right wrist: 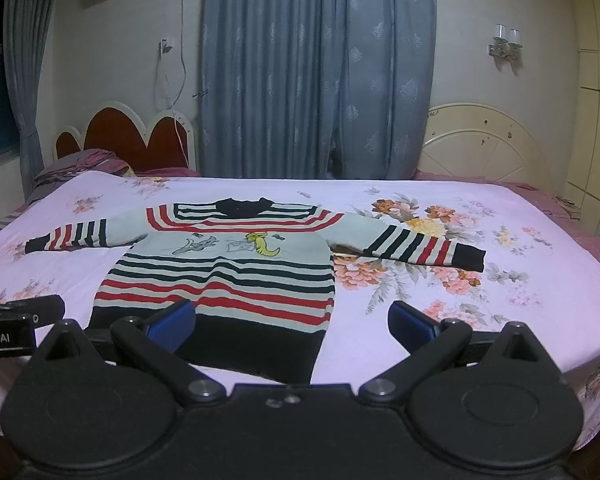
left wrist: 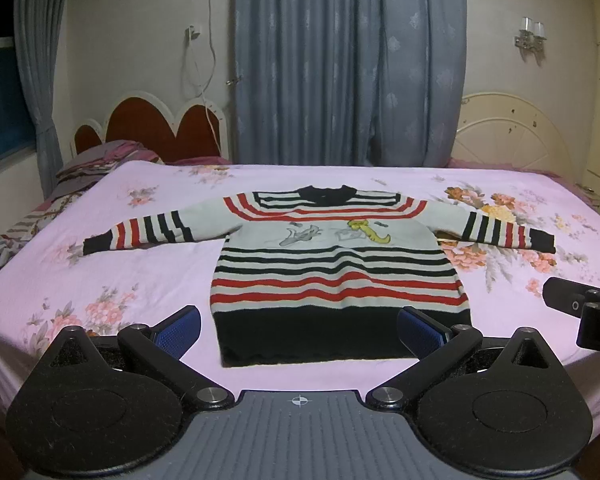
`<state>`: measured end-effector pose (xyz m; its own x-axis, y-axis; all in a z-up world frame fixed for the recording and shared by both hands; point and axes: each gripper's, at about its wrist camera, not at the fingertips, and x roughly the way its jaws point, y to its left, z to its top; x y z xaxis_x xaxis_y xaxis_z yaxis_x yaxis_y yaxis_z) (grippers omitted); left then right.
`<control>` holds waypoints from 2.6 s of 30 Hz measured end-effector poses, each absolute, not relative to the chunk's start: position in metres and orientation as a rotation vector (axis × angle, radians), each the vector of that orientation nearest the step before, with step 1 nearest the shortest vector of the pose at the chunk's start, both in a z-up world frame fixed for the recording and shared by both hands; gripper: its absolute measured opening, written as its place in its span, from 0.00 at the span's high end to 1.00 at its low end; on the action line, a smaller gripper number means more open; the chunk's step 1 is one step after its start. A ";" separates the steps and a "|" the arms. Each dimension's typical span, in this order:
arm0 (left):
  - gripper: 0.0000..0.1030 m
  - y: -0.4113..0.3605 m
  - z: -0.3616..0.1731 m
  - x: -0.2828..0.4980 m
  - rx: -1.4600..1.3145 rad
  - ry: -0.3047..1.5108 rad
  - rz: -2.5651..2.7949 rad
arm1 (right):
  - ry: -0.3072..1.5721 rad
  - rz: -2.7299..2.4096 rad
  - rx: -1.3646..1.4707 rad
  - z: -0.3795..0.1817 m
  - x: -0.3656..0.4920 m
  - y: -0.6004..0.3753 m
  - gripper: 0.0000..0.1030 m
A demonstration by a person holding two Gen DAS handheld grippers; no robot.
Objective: Fold small clothes
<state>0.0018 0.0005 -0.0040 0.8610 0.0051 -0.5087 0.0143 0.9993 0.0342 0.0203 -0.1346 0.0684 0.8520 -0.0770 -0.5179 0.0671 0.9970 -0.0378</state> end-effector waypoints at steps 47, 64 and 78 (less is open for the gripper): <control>0.00 0.004 -0.006 0.001 0.044 0.533 -0.005 | 0.547 -0.073 -0.026 0.068 0.020 -0.128 0.01; 0.00 0.006 -0.008 0.000 0.042 0.534 -0.003 | 0.550 -0.072 -0.028 0.065 0.023 -0.128 0.01; 0.00 0.008 -0.013 0.009 0.049 0.548 0.003 | 0.554 -0.075 -0.023 0.062 0.025 -0.128 0.01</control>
